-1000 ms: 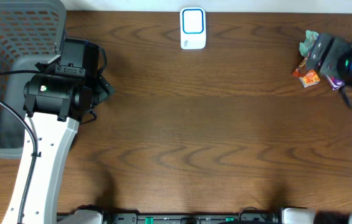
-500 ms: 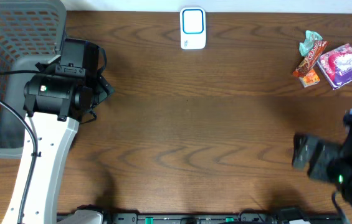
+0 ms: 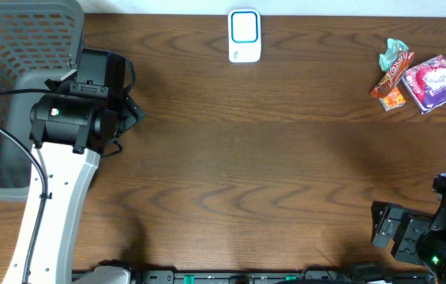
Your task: Scan the item barcode
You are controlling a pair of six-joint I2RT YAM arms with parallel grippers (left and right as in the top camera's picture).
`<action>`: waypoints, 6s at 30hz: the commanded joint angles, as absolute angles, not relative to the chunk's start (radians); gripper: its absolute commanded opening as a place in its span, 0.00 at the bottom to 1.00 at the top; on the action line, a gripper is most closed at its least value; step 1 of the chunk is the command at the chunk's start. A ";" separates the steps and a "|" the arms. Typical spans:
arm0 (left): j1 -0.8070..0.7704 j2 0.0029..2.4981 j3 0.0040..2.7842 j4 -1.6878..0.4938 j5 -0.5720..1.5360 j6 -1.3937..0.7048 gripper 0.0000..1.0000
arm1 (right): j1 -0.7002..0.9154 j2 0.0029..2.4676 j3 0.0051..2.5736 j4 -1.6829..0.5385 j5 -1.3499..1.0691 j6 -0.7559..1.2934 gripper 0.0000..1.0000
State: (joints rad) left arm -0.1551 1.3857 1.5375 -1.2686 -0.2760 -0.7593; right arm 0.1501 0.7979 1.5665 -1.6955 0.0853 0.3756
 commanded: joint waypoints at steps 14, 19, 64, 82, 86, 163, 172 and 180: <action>-0.152 1.378 1.541 -1.272 -0.297 -0.765 0.98 | 0.159 0.794 1.506 -1.613 0.102 0.344 0.99; -0.152 1.378 1.541 -1.272 -0.297 -0.765 0.98 | 0.159 0.748 1.371 -1.411 0.096 0.153 0.99; -0.152 1.378 1.541 -1.272 -0.297 -0.765 0.98 | 0.025 0.005 0.005 -0.072 -0.055 0.078 0.99; -0.152 1.378 1.541 -1.272 -0.297 -0.765 0.98 | -0.007 0.005 0.005 -0.077 -0.025 0.013 0.99; -0.152 1.378 1.541 -1.272 -0.297 -0.765 0.98 | 0.001 0.005 0.005 -0.077 -0.025 0.013 0.99; -0.152 1.179 1.286 -1.043 -0.096 -0.475 0.98 | 0.001 0.005 0.006 -0.075 -0.014 -0.016 0.99; -0.154 0.814 0.989 -0.649 0.257 -0.206 0.98 | 0.001 0.006 0.006 -0.075 -0.014 -0.016 0.99; -0.109 0.477 0.708 -0.594 0.268 -0.103 0.98 | 0.001 0.006 0.006 -0.074 -0.014 -0.016 0.99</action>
State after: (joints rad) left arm -0.1375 0.5537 0.8024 -0.5938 0.2398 -0.2115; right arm -0.0025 0.0120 0.0109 -0.0753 -0.0250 -0.0059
